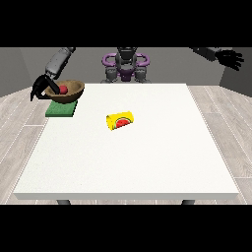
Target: Pick the cup and pour the ball into the bowl, then pick the bowl and place it on the pad
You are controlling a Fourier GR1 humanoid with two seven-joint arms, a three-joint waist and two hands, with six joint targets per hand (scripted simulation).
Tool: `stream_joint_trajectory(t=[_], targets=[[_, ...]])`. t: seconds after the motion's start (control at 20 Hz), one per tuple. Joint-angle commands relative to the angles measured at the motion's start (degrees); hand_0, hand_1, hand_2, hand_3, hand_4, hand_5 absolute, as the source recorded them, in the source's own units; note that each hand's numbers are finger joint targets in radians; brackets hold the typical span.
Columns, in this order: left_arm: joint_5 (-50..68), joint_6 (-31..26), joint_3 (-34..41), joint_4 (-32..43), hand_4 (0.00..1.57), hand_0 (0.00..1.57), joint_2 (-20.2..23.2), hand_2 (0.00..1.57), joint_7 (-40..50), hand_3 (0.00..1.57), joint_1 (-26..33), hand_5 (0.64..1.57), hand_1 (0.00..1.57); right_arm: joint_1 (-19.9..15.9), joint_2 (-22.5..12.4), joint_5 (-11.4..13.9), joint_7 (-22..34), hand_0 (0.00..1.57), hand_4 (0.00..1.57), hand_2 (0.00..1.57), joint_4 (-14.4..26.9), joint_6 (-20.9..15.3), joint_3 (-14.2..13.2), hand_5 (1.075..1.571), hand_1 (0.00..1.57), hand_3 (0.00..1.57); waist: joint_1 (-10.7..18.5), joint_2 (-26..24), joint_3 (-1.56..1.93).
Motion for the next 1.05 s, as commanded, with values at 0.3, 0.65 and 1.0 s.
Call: stream_joint_trajectory(t=[0.3,0.65,1.0], targets=[[0.8,1.4,-0.1,-4.8,1.17,0.00,-0.7,0.00,-0.7,0.00,0.0,1.548,0.00,-4.7,-5.9,-1.7,-1.6,0.61,0.00,0.68,10.5,-0.2,-4.8,1.520,0.61,1.06,1.6,4.7,0.06],[-0.7,1.7,-4.6,-6.8,1.08,0.00,-3.0,0.00,4.3,0.00,1.1,1.567,0.00,-6.7,-4.8,0.4,4.0,0.00,0.00,0.00,11.0,0.8,-1.0,1.369,0.00,0.12,1.4,-3.2,0.04],[-3.1,4.6,-10.6,-6.6,0.90,0.00,-9.5,0.00,12.0,0.00,5.0,1.559,0.00,-11.5,-2.8,-0.6,10.1,0.00,0.48,0.00,6.1,7.9,2.1,1.434,0.00,0.00,-1.8,-19.8,-0.19]])
